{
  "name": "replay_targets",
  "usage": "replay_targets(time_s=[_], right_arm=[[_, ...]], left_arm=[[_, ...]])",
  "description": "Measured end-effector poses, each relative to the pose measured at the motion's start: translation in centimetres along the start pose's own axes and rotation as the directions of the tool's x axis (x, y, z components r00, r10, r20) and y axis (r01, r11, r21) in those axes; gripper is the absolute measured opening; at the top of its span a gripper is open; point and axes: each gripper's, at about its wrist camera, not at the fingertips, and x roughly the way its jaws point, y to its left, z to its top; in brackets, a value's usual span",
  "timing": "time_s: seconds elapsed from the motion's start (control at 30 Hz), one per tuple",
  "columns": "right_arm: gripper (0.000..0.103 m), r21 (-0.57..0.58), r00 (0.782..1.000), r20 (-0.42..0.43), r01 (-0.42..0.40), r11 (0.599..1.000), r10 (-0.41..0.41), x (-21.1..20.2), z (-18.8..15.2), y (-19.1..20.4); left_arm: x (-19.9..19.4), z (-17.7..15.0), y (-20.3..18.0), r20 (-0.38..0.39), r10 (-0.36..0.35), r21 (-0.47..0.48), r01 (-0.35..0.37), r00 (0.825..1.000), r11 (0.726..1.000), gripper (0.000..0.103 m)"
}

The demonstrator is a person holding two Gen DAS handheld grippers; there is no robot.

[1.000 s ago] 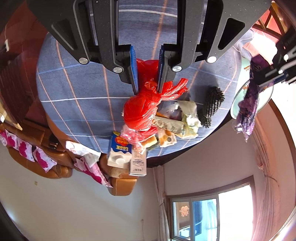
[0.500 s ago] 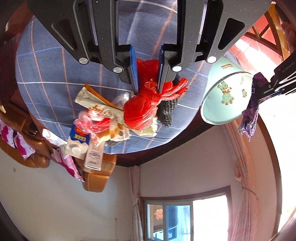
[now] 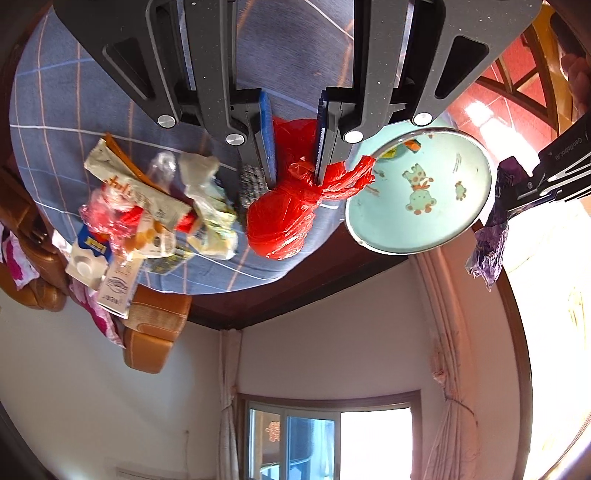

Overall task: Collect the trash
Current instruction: 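Carry the purple wrapper and red bag over the bin and release both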

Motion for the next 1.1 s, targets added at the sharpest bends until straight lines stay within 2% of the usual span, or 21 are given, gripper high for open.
replay_targets(time_s=[0.2,0.4,0.9,0.97,1.03,1.1], right_arm=[[0.020,-0.041,0.999,-0.013,-0.043,0.998,0.043,1.9,1.1,2.5],[0.020,-0.083,0.996,-0.050,-0.074,0.994,0.070,4.7,1.5,4.6],[0.021,-0.104,0.979,-0.169,-0.131,0.986,0.113,10.5,1.2,6.8],[0.023,-0.108,0.978,-0.173,-0.133,0.985,0.113,11.0,1.3,7.0],[0.031,-0.104,0.979,-0.169,-0.131,0.986,0.112,11.2,1.3,7.0],[0.031,-0.090,0.977,-0.174,-0.137,0.986,0.120,11.5,1.4,6.9]], left_arm=[[1.1,0.4,1.6,-0.017,0.028,-0.024,-0.029,0.999,0.999,0.014],[3.2,0.2,2.3,-0.065,0.014,-0.022,-0.015,0.998,1.000,0.014],[8.0,0.1,2.8,-0.165,-0.002,0.000,0.002,0.986,1.000,0.015],[8.5,-0.1,2.9,-0.175,0.003,-0.004,-0.004,0.985,1.000,0.015],[8.9,-0.2,2.9,-0.185,0.008,-0.007,-0.010,0.983,1.000,0.016],[9.2,-0.3,2.9,-0.192,0.012,-0.008,-0.014,0.981,1.000,0.017]])
